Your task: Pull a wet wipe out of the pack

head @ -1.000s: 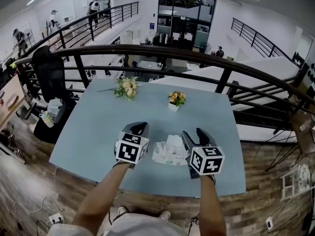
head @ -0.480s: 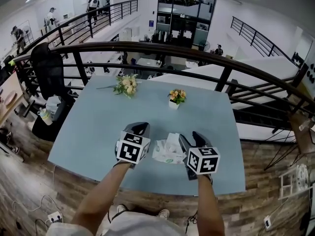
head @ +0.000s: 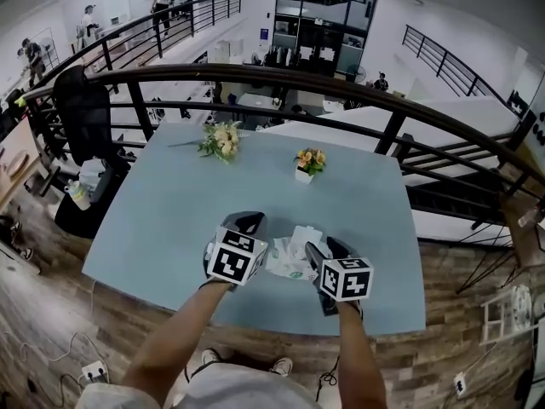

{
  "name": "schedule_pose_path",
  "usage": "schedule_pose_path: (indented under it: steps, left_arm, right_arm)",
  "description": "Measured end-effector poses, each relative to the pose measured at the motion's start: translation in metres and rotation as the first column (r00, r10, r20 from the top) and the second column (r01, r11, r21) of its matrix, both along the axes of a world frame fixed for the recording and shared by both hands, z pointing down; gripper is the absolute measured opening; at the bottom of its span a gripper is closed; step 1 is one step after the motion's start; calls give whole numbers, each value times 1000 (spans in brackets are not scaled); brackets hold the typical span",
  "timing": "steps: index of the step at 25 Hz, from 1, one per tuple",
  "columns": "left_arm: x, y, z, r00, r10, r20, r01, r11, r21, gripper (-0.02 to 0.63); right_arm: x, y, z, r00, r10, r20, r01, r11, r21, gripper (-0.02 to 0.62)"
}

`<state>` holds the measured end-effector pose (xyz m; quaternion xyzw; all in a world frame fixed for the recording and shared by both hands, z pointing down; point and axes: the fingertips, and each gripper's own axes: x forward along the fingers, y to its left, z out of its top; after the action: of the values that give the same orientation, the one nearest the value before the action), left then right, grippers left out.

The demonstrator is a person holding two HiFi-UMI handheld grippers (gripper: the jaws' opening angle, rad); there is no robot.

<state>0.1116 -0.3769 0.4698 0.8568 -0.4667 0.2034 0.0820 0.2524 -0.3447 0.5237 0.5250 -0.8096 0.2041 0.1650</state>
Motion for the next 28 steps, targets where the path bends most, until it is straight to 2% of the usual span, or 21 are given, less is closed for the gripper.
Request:
schedule_pose_path:
  steps: [21, 28]
  left_arm:
    - [-3, -4, 17, 998, 48, 42, -47, 998, -37, -8]
    - [-3, -8, 26, 997, 60, 53, -57, 997, -48, -8]
  right_arm:
    - [-20, 1, 72, 1000, 7, 26, -2, 987, -159, 231]
    - [-21, 2, 86, 999, 19, 50, -9, 980, -201, 178]
